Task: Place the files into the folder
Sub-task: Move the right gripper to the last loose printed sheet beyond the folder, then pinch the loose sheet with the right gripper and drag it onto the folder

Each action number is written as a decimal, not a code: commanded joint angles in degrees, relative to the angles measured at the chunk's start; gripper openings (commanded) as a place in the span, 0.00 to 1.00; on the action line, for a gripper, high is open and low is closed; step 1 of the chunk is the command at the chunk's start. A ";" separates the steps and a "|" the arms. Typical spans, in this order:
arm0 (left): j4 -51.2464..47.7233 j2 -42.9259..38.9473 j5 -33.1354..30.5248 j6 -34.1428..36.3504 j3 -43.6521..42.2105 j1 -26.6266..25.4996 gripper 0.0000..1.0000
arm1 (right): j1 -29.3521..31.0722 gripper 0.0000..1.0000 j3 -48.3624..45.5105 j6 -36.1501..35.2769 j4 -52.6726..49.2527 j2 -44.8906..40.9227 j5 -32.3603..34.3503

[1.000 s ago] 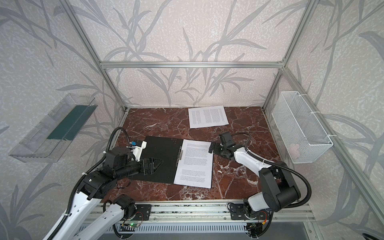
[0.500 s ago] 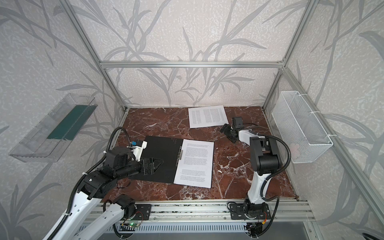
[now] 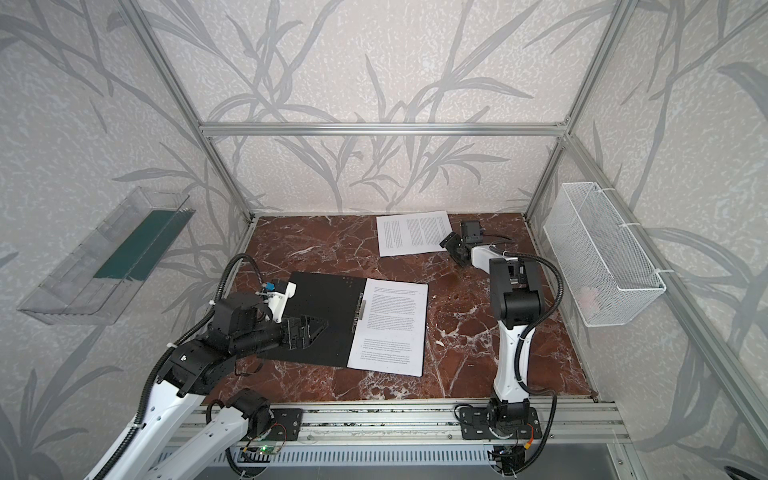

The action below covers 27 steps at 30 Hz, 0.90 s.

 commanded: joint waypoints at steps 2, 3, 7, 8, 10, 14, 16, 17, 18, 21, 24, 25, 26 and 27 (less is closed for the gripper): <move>0.68 0.01 0.47 0.65 -0.87 0.00 0.99 | -0.36 0.76 3.09 2.34 -2.82 4.45 1.74; 0.72 0.01 0.47 0.56 -0.85 0.00 0.99 | -0.44 0.75 2.90 3.06 -1.00 5.01 1.23; 0.75 0.01 0.47 0.58 -0.85 -0.05 0.99 | -0.54 0.69 2.54 4.86 4.78 7.03 -0.29; 0.70 0.01 0.47 0.55 -0.93 -0.01 0.99 | -0.54 0.69 1.88 5.44 6.76 7.26 -0.47; 0.84 0.18 0.47 0.53 -0.93 -0.03 0.99 | -0.54 0.67 0.47 6.18 11.50 7.61 -1.13; 0.83 0.50 0.60 0.53 -0.98 0.00 0.99 | -0.60 0.62 -2.40 7.15 21.16 7.61 -2.20; 0.79 0.62 0.59 0.51 -0.93 -0.03 0.99 | -0.76 0.61 -2.33 7.38 24.15 8.20 -3.31; 0.80 0.62 0.54 0.52 -0.94 -0.03 0.99 | -0.88 0.60 -2.19 7.65 25.82 8.61 -4.14; 0.82 0.62 0.56 0.48 -0.93 -0.03 0.99 | -1.02 0.59 -2.16 7.85 27.24 8.90 -4.72; 0.92 0.70 0.50 0.49 -1.09 -0.03 0.99 | -1.48 0.58 -1.87 8.77 31.87 9.83 -6.37; 0.87 0.84 0.47 0.45 -1.06 -0.03 0.99 | -1.94 0.57 -1.85 10.20 37.27 10.87 -8.44; 0.86 0.93 0.47 0.45 -1.04 0.01 0.99 | -2.11 0.55 -2.07 10.71 39.36 11.12 -9.22; 0.83 0.98 0.38 0.51 -1.02 -0.03 0.99 | -2.14 0.54 -2.32 10.77 40.36 11.05 -9.47; 0.80 1.06 0.38 0.42 -1.02 -0.03 0.99 | -2.14 0.54 -2.46 10.42 40.74 10.80 -9.37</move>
